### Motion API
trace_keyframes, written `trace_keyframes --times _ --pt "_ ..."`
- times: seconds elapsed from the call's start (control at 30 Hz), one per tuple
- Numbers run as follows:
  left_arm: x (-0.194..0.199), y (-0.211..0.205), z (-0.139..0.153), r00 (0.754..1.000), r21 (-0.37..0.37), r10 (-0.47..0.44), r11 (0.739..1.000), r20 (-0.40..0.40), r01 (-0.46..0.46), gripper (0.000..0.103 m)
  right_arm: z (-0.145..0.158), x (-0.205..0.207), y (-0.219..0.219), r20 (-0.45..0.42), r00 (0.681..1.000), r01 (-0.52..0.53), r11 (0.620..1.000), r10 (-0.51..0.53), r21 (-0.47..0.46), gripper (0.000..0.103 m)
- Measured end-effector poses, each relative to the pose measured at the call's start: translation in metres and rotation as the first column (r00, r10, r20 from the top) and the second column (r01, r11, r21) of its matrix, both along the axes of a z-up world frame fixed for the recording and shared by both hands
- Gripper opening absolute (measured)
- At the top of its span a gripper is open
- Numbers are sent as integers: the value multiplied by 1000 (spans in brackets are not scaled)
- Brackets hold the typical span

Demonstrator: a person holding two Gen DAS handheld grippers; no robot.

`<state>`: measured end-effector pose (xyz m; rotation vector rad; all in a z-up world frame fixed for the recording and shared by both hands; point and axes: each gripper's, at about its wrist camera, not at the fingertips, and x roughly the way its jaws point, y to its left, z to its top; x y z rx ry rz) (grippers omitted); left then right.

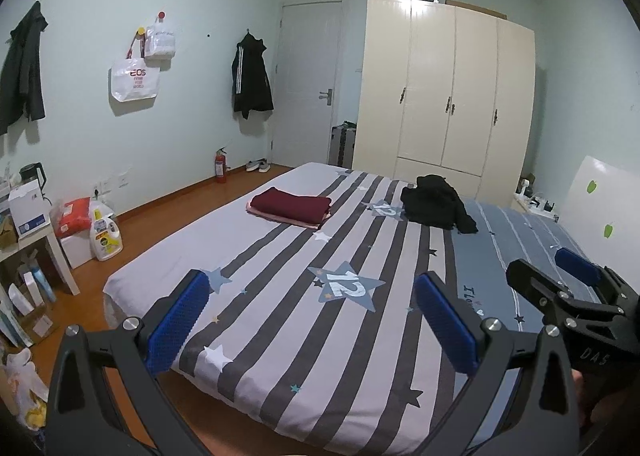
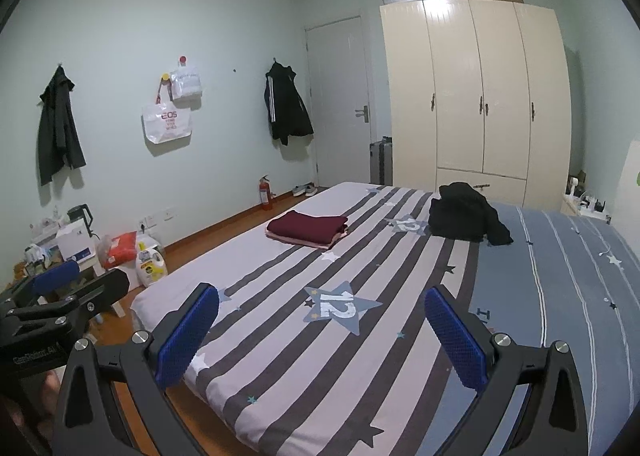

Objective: Fold clothes

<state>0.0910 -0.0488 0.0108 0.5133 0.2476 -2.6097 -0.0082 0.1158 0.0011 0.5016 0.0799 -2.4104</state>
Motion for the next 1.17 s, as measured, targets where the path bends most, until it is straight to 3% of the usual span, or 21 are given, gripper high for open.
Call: trace_keyframes --times 1.17 --pt "-2 21 3 1000 -35 -2 999 -23 1 102 7 1 11 4 1000 10 1000 -10 -21 102"
